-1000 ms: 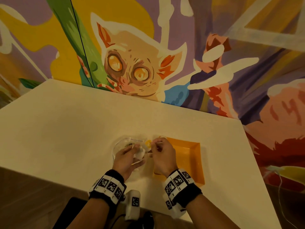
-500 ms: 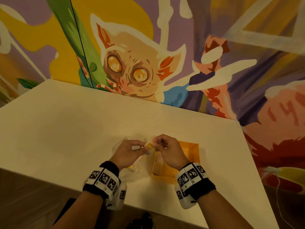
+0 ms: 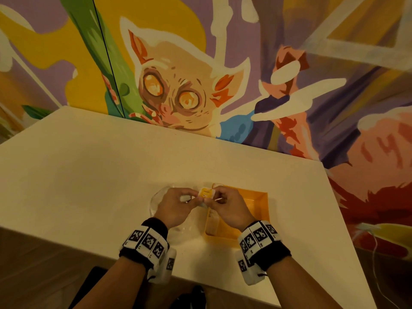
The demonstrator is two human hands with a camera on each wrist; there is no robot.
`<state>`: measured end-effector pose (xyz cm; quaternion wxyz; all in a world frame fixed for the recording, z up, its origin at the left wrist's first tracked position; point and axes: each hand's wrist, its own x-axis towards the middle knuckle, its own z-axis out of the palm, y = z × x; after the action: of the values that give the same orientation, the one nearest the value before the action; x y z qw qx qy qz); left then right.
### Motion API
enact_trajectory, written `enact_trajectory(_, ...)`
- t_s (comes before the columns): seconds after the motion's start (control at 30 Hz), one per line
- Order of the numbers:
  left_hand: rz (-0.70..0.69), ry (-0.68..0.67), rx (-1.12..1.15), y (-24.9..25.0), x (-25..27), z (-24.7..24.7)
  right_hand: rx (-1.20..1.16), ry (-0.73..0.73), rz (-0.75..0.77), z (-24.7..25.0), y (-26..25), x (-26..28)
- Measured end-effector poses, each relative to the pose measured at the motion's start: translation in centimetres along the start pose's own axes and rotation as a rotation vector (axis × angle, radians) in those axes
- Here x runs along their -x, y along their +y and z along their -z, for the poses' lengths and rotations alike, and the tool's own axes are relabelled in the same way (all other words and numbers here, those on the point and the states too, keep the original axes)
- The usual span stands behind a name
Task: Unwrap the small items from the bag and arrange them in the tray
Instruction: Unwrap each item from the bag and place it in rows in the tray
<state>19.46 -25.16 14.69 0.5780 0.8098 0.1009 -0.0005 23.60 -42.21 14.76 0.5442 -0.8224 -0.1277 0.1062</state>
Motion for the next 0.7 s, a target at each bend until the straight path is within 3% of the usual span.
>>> enact_trajectory(0.2,0.11,-0.011,-0.077,-1.2,0.0,-2.0,0.298,-0.043,-0.119,1.4,1.6,-0.2)
enact_trajectory(0.37,0.292,-0.182,-0.153,-2.6,0.4,-3.4,0.586,-0.181,-0.287,1.5,4.0,-0.3)
enact_trajectory(0.5,0.317,-0.271,-0.281,-3.2,0.9,-4.3,0.638,-0.274,-0.354,0.4,4.2,-0.5)
enact_trajectory(0.7,0.328,-0.245,-0.393,-4.1,0.9,-5.6,0.737,-0.32,-0.438,-1.8,5.8,-1.4)
